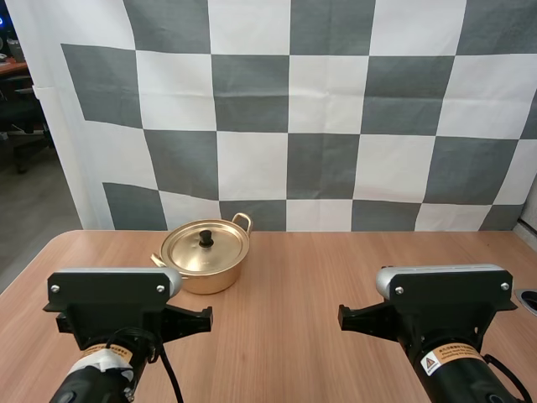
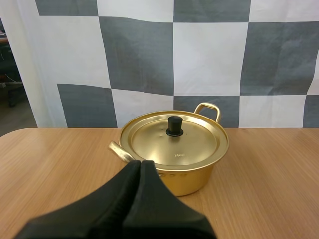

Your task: Open the pot, put the car inside, and close it

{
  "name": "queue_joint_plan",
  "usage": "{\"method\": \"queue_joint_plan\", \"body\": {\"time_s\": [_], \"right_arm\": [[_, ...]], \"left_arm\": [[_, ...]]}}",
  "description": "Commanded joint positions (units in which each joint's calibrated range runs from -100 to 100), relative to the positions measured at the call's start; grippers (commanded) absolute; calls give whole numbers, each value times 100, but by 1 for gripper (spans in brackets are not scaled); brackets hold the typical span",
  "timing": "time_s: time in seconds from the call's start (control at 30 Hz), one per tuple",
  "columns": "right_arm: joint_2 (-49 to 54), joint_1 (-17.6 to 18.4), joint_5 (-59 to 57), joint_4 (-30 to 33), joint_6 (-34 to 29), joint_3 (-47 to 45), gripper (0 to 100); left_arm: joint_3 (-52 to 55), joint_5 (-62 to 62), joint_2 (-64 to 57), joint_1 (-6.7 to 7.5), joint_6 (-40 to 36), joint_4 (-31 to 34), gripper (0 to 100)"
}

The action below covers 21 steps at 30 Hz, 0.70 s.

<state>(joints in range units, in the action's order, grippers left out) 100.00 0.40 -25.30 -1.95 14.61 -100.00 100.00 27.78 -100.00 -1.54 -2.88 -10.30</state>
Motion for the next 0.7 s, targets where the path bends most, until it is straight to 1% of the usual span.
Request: {"method": "queue_joint_plan", "body": {"time_s": [0.0,0.07,0.1,0.23,0.3,0.37,0.43,0.5,0.57,0.67], "right_arm": [[0,-14,-46,7,-6,0,20],[0,-14,-60,148,-6,0,20],[0,-14,-287,148,-6,0,20],[0,-14,-246,307,-6,0,19],[0,-14,-246,307,3,0,14],[0,-14,-297,307,34,0,0],[0,-14,-314,307,77,0,0],[0,-14,-338,152,367,0,0],[0,-14,-438,-153,685,0,0],[0,-14,-438,-444,805,0,0]], "left_arm": [[0,4,0,1,-3,-5,0],[0,4,0,1,-3,-5,0],[0,4,0,1,-3,-5,0],[0,4,0,1,-3,-5,0],[0,4,0,1,-3,-5,0],[0,4,0,1,-3,-5,0],[0,4,0,1,-3,-5,0],[0,4,0,1,-3,-5,0],[0,4,0,1,-3,-5,0],[0,4,0,1,-3,-5,0]]}}
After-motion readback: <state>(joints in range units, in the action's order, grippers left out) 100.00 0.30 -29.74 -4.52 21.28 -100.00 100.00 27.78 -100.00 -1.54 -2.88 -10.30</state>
